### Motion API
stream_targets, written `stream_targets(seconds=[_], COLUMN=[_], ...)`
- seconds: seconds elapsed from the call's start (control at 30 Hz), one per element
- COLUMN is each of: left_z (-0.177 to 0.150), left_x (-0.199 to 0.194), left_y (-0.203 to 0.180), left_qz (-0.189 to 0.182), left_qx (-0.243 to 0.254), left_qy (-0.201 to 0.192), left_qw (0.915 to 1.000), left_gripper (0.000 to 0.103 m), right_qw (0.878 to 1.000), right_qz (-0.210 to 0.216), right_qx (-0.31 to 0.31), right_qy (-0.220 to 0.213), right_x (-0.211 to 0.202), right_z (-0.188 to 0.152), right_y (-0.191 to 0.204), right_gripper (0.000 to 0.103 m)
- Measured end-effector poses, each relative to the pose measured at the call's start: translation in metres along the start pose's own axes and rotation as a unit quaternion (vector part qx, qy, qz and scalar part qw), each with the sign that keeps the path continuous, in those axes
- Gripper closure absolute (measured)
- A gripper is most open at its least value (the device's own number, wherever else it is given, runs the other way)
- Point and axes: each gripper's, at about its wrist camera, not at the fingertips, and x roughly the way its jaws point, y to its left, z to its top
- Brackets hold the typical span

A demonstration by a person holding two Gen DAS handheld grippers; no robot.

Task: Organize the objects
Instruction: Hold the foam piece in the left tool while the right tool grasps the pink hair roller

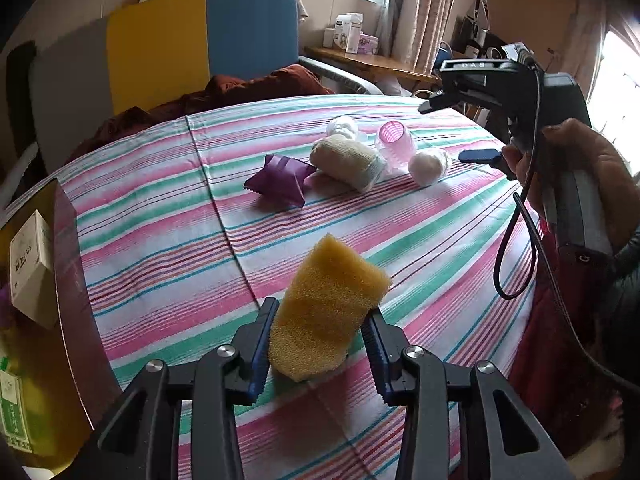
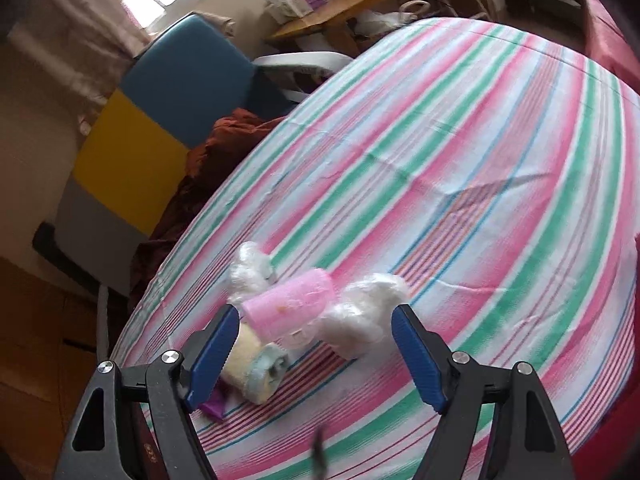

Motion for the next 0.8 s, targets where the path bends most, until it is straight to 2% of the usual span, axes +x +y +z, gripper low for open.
stream_targets(seconds=[0.17, 0.27, 0.43, 0.57, 0.7, 0.8], left_z=[0.0, 0.002, 0.001, -0.001, -0.001, -0.002], left_x=[0.004, 0.006, 0.013, 0.02, 0.02, 0.025], left_y=[0.003, 0.005, 0.012, 0.018, 0.016, 0.017], left_qz=[-0.002, -0.006, -0.012, -0.024, -0.021, -0.025], left_qx=[-0.002, -0.006, -0.021, -0.045, -0.036, -0.04], left_qy=[0.0, 0.005, 0.02, 0.03, 0.025, 0.032], left_qw=[1.0, 1.0, 0.9995, 0.9983, 0.9988, 0.9984], left_gripper=[0.062, 0.062, 0.064, 0.067, 0.067, 0.067], right_qw=[0.999, 0.996, 0.99, 0.989, 0.991, 0.988], right_qz=[0.005, -0.019, -0.047, -0.059, -0.055, -0.065], right_qx=[-0.036, -0.08, -0.129, -0.131, -0.118, -0.131], right_qy=[0.005, 0.025, 0.03, 0.031, 0.04, 0.054], right_x=[0.004, 0.015, 0.031, 0.039, 0.045, 0.054], right_z=[-0.001, -0.002, 0.002, 0.008, 0.015, 0.014], right_y=[0.016, 0.035, 0.054, 0.052, 0.044, 0.046], right_gripper=[0.023, 0.023, 0.023, 0.023, 0.02, 0.02])
